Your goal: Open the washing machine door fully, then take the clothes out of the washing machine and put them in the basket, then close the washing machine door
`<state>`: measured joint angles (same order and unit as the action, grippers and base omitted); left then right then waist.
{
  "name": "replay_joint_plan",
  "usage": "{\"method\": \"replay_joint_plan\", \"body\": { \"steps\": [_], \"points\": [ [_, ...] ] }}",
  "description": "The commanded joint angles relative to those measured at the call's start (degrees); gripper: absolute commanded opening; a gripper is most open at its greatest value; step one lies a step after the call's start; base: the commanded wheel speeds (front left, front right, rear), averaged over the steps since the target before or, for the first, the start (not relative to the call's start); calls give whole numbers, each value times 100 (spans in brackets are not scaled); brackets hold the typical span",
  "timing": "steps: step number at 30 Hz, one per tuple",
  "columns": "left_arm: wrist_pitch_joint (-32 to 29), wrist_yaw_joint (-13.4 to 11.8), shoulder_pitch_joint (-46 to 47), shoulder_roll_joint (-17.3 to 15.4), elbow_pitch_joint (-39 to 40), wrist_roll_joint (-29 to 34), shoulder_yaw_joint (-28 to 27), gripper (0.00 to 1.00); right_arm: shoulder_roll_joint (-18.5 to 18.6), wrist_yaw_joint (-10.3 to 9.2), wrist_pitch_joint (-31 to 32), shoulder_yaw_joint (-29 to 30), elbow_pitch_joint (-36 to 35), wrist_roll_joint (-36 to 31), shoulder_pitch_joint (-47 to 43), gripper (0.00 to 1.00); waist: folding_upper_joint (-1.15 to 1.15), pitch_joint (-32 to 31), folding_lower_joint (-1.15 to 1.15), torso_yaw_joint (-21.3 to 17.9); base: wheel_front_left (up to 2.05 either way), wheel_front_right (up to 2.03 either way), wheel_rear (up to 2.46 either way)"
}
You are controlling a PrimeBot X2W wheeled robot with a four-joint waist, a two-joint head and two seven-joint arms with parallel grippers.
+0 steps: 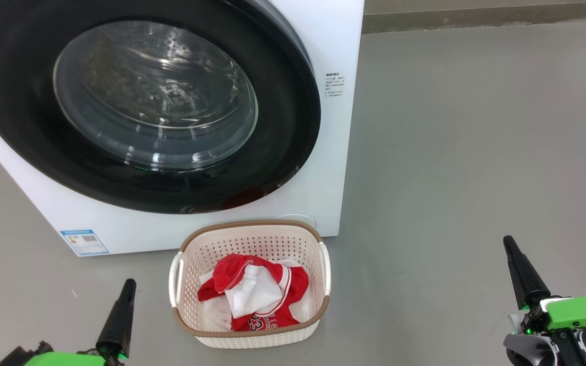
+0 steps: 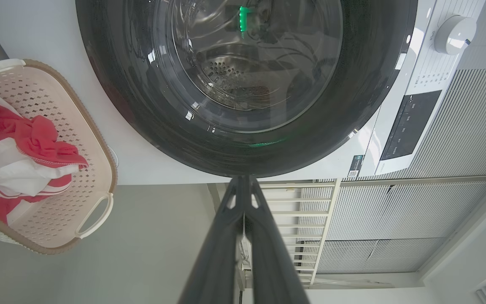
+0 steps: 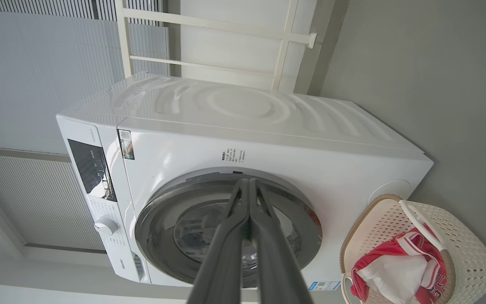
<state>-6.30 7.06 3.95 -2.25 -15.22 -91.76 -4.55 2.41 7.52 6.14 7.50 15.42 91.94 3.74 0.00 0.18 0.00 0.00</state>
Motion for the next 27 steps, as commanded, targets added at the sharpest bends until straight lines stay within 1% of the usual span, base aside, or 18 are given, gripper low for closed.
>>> {"method": "replay_joint_plan", "body": {
  "steps": [1,27],
  "points": [
    [-19,43,225,-63,117,-40,-197,0,47,-3,36,-97,-140,22,244,0,0,0,0,0,0,0,0],
    [-19,43,224,-63,117,-40,-197,0,47,-3,35,-98,-140,23,244,0,0,0,0,0,0,0,0]
  ]
}}
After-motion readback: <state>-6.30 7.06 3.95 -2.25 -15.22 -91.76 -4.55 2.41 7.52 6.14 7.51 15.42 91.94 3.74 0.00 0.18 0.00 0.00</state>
